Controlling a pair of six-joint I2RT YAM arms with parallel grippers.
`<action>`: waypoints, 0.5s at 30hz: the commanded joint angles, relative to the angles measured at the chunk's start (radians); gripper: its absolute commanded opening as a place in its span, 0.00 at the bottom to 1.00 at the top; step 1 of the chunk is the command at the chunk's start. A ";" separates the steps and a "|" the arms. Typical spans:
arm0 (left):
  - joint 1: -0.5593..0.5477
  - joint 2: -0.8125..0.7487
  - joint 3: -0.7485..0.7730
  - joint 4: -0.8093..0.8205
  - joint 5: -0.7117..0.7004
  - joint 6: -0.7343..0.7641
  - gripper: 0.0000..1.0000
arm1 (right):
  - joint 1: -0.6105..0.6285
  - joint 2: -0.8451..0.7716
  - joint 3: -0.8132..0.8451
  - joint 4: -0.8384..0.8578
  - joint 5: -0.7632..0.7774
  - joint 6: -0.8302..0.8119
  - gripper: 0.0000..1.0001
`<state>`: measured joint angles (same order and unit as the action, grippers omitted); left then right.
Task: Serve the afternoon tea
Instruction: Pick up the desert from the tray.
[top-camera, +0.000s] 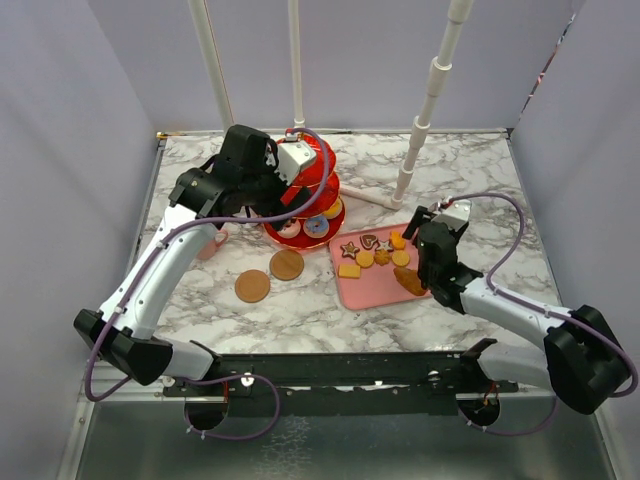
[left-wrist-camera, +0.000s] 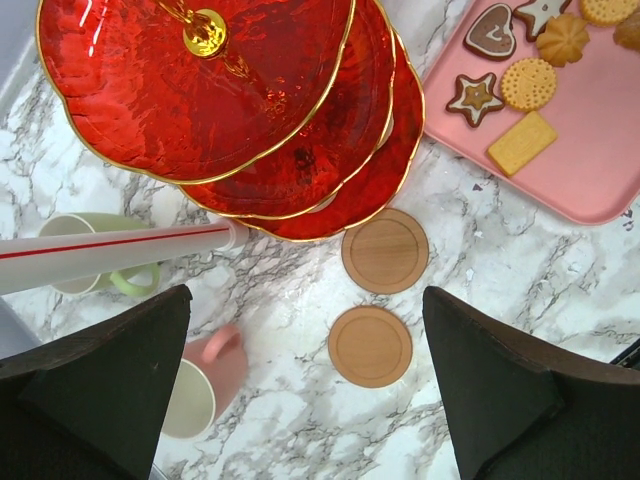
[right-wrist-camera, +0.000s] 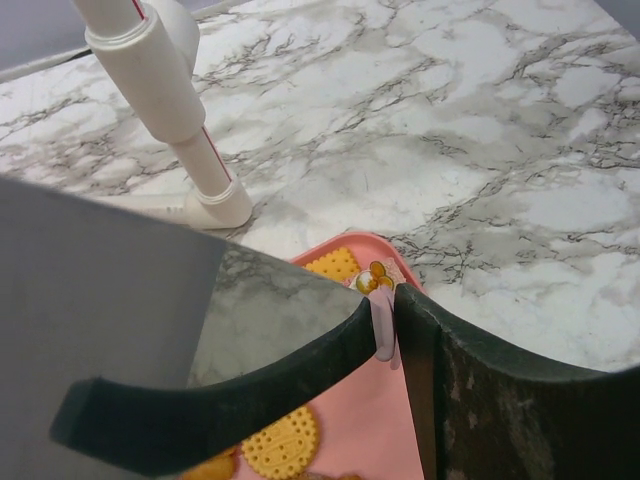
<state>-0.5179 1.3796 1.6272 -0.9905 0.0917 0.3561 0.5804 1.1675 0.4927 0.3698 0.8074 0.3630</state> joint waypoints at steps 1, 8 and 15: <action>0.010 -0.044 -0.004 -0.017 0.004 0.028 0.99 | -0.006 0.031 0.032 0.064 0.086 0.063 0.71; 0.012 -0.049 -0.018 -0.004 -0.002 0.037 0.99 | -0.015 0.107 0.023 0.137 0.115 0.072 0.71; 0.015 -0.051 -0.028 0.007 -0.010 0.038 0.99 | -0.043 0.087 -0.010 0.162 0.131 0.073 0.65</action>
<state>-0.5114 1.3499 1.6184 -0.9901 0.0906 0.3847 0.5575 1.2716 0.4999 0.4767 0.8860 0.4171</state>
